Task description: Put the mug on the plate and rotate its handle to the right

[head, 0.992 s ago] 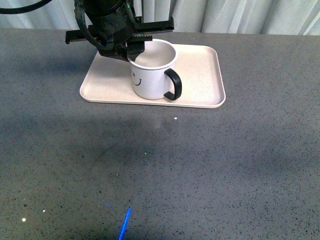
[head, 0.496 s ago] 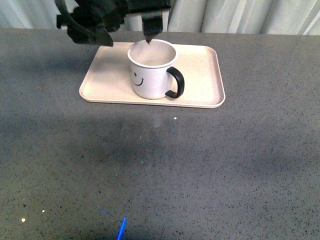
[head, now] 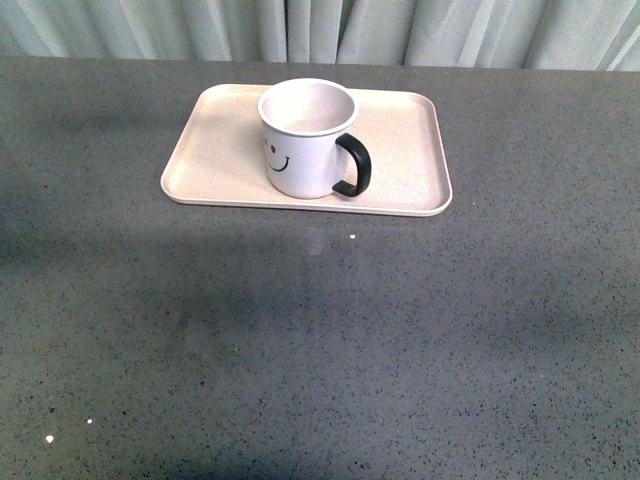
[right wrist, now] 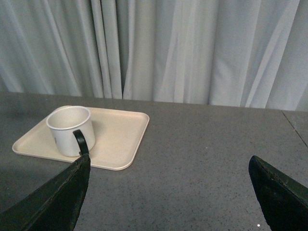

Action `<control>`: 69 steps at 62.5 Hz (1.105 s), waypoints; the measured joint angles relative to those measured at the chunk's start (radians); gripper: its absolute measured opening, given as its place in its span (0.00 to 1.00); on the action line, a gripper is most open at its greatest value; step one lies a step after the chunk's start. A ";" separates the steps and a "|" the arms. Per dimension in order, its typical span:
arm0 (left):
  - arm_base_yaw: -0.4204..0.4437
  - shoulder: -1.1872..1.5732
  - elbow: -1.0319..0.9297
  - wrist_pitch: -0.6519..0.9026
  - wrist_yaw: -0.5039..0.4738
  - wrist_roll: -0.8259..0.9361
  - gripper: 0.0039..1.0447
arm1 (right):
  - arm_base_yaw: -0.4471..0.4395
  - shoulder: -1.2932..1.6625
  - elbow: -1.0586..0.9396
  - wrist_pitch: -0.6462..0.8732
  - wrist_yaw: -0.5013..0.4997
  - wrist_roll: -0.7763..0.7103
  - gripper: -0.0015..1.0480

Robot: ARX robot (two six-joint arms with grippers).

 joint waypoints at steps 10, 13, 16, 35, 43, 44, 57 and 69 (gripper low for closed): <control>0.057 -0.139 -0.194 0.051 0.055 0.016 0.09 | 0.000 0.000 0.000 0.000 0.000 0.000 0.91; 0.067 -0.167 -0.231 0.057 0.066 0.018 0.02 | 0.000 0.000 0.000 0.000 0.000 0.000 0.91; 0.078 -0.203 -0.274 0.060 0.081 0.019 0.01 | 0.000 0.000 0.000 0.000 0.000 0.000 0.91; 0.144 -0.419 -0.468 0.041 0.144 0.023 0.01 | 0.000 0.000 0.000 0.000 0.000 0.000 0.91; 0.165 -0.515 -0.526 -0.002 0.167 0.023 0.01 | 0.000 0.000 0.000 0.000 0.000 0.000 0.91; 0.168 -0.533 -0.538 -0.008 0.168 0.023 0.01 | 0.000 0.000 0.000 0.000 0.000 0.000 0.91; 0.244 -0.701 -0.634 -0.080 0.244 0.025 0.01 | 0.000 0.000 0.000 0.000 0.000 0.000 0.91; 0.244 -0.846 -0.656 -0.203 0.245 0.026 0.01 | 0.000 0.000 0.000 0.000 0.000 0.000 0.91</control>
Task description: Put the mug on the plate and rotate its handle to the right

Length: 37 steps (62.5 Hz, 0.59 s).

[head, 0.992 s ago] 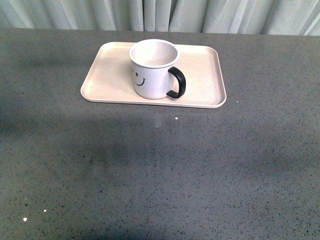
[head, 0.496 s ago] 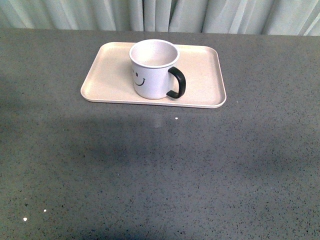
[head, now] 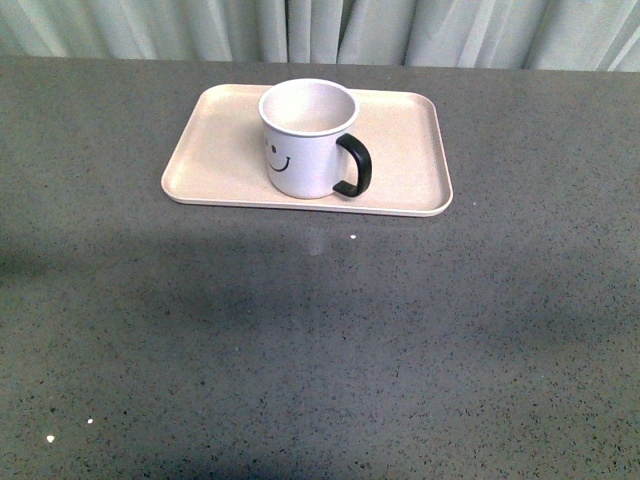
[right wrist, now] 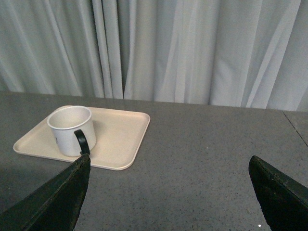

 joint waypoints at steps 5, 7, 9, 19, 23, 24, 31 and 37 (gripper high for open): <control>0.000 -0.069 -0.010 -0.059 0.000 0.000 0.01 | 0.000 0.000 0.000 0.000 0.000 0.000 0.91; 0.000 -0.098 -0.010 -0.085 0.000 0.000 0.01 | 0.000 0.000 0.000 0.000 0.000 0.000 0.91; 0.000 -0.126 -0.011 -0.111 0.000 0.000 0.01 | 0.000 0.000 0.000 0.000 0.000 0.000 0.91; 0.000 -0.274 -0.011 -0.246 0.000 0.000 0.01 | 0.000 0.000 0.000 0.000 0.000 0.000 0.91; 0.000 -0.319 -0.011 -0.288 0.000 0.000 0.01 | 0.000 0.000 0.000 0.000 0.000 0.000 0.91; 0.000 -0.324 -0.011 -0.293 0.000 0.000 0.01 | 0.000 0.000 0.000 0.000 0.000 0.000 0.91; 0.000 -0.388 -0.011 -0.353 0.000 0.000 0.01 | 0.000 0.000 0.000 0.000 0.000 0.000 0.91; 0.000 -0.431 -0.011 -0.394 0.000 0.000 0.01 | 0.000 0.000 0.000 0.000 0.000 0.000 0.91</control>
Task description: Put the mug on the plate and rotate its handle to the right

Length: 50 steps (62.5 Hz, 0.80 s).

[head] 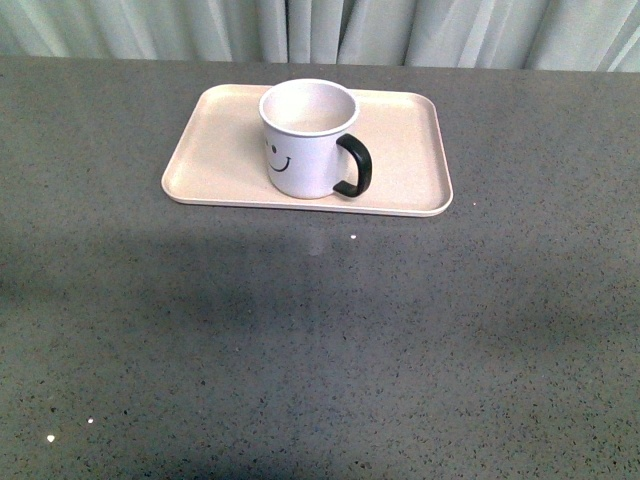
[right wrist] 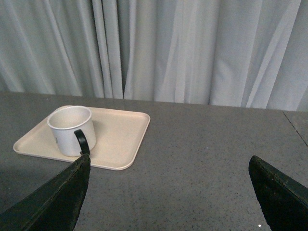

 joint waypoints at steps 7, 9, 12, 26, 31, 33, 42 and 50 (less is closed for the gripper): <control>0.000 -0.039 0.000 -0.040 0.000 0.000 0.01 | 0.000 0.000 0.000 0.000 0.000 0.000 0.91; 0.000 -0.054 0.000 -0.055 0.000 0.000 0.01 | 0.000 0.000 0.000 0.000 0.000 0.000 0.91; 0.000 -0.069 0.000 -0.069 0.000 0.000 0.01 | 0.000 0.000 0.000 0.000 0.000 0.000 0.91; 0.000 -0.133 0.000 -0.134 0.000 0.000 0.01 | 0.000 0.000 0.000 0.000 0.000 0.000 0.91; 0.000 -0.152 0.000 -0.154 0.000 0.000 0.01 | 0.000 0.000 0.000 0.000 0.000 0.000 0.91; 0.000 -0.158 0.000 -0.159 0.000 0.000 0.01 | 0.000 0.000 0.000 0.000 0.000 0.000 0.91; 0.000 -0.318 0.000 -0.334 0.000 0.000 0.01 | 0.000 0.000 0.000 0.000 0.000 0.000 0.91; 0.001 -0.322 0.000 -0.341 0.000 0.000 0.04 | 0.000 0.000 0.000 0.000 0.000 0.000 0.91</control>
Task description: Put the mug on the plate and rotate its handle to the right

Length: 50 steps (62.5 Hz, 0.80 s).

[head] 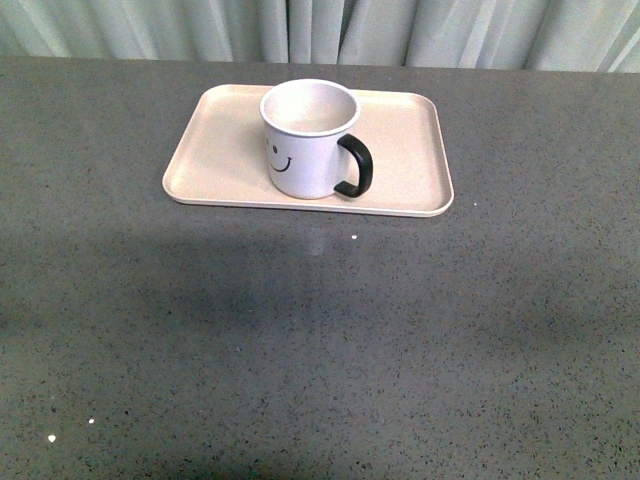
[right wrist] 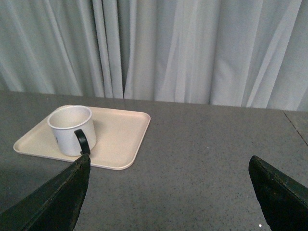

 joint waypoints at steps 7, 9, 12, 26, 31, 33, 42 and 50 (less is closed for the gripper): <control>0.000 0.000 0.000 0.000 0.000 0.000 0.35 | 0.000 0.000 0.000 0.000 0.000 0.000 0.91; 0.000 0.000 0.000 0.000 0.000 0.000 0.43 | 0.000 0.000 0.000 0.000 0.000 0.000 0.91; 0.000 0.000 0.000 0.000 0.000 0.000 0.54 | 0.000 0.000 0.000 0.000 0.000 0.000 0.91; 0.000 0.000 0.000 0.000 -0.002 0.000 0.92 | -0.077 0.138 0.098 -0.238 -0.226 -0.086 0.91; 0.000 0.000 0.000 0.000 0.001 0.001 0.91 | -0.224 0.513 0.302 -0.546 -0.502 -0.227 0.91; 0.001 0.000 0.000 0.000 0.000 0.002 0.91 | -0.254 0.599 0.344 -0.540 -0.523 -0.255 0.91; 0.001 0.000 0.000 0.000 0.000 0.002 0.91 | -0.294 0.984 0.568 -0.304 -0.474 -0.334 0.91; 0.001 0.000 0.000 0.000 0.000 0.002 0.91 | -0.190 1.287 0.757 -0.196 -0.411 -0.323 0.91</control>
